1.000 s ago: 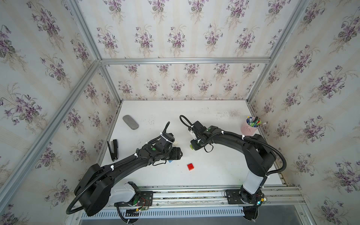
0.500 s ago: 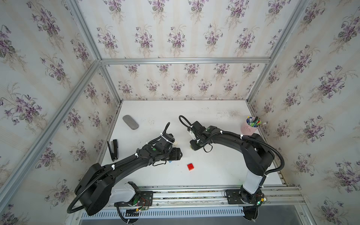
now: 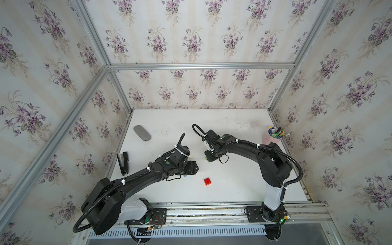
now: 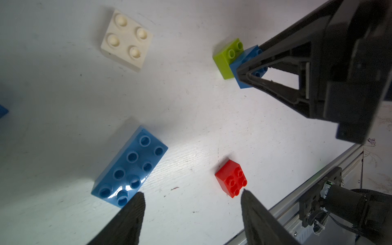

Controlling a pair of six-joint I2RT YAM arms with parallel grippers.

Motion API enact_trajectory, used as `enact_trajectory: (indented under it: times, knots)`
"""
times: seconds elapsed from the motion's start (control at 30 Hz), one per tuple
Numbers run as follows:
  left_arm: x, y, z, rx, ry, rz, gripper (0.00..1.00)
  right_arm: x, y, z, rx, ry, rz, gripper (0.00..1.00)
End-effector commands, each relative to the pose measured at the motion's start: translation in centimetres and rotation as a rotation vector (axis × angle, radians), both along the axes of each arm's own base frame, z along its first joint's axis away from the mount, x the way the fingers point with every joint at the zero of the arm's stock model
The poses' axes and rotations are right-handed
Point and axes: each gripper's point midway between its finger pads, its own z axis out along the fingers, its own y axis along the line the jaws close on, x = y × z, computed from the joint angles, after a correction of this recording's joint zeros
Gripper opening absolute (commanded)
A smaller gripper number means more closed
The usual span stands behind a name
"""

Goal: Assemble the letter y with lego
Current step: Assemble the lego brick with the lego brick.

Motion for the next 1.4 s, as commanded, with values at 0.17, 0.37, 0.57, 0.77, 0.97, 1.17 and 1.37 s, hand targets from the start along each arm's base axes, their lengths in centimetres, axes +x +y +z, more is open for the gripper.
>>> enact_trajectory:
  times: [0.17,0.37,0.57,0.77,0.97,1.17,1.37]
  knots:
    - [0.1,-0.1,0.2,-0.016,-0.009,0.007,0.73,-2.8,-3.5,-3.9,-0.181,0.141,-0.004,0.19]
    - [0.1,-0.1,0.2,-0.015,-0.008,0.006,0.73,-2.0,-2.8,-2.8,-0.157,0.118,-0.005,0.19]
    - [0.2,-0.2,0.6,-0.023,-0.017,0.007,0.73,0.7,-1.7,-0.6,-0.151,0.045,-0.026,0.21]
    - [0.1,0.0,0.7,-0.025,-0.015,0.012,0.73,2.8,-0.7,0.5,-0.135,0.005,-0.044,0.28]
    - [0.0,0.0,0.8,-0.026,-0.016,0.011,0.73,4.1,0.3,1.9,-0.112,-0.032,-0.046,0.44]
    - [0.0,0.1,0.9,-0.02,-0.012,0.019,0.73,4.7,1.1,4.3,-0.056,-0.073,-0.044,0.51]
    - [-0.8,1.5,0.9,0.012,0.001,0.05,0.74,4.0,0.4,7.2,0.01,-0.134,-0.088,0.52]
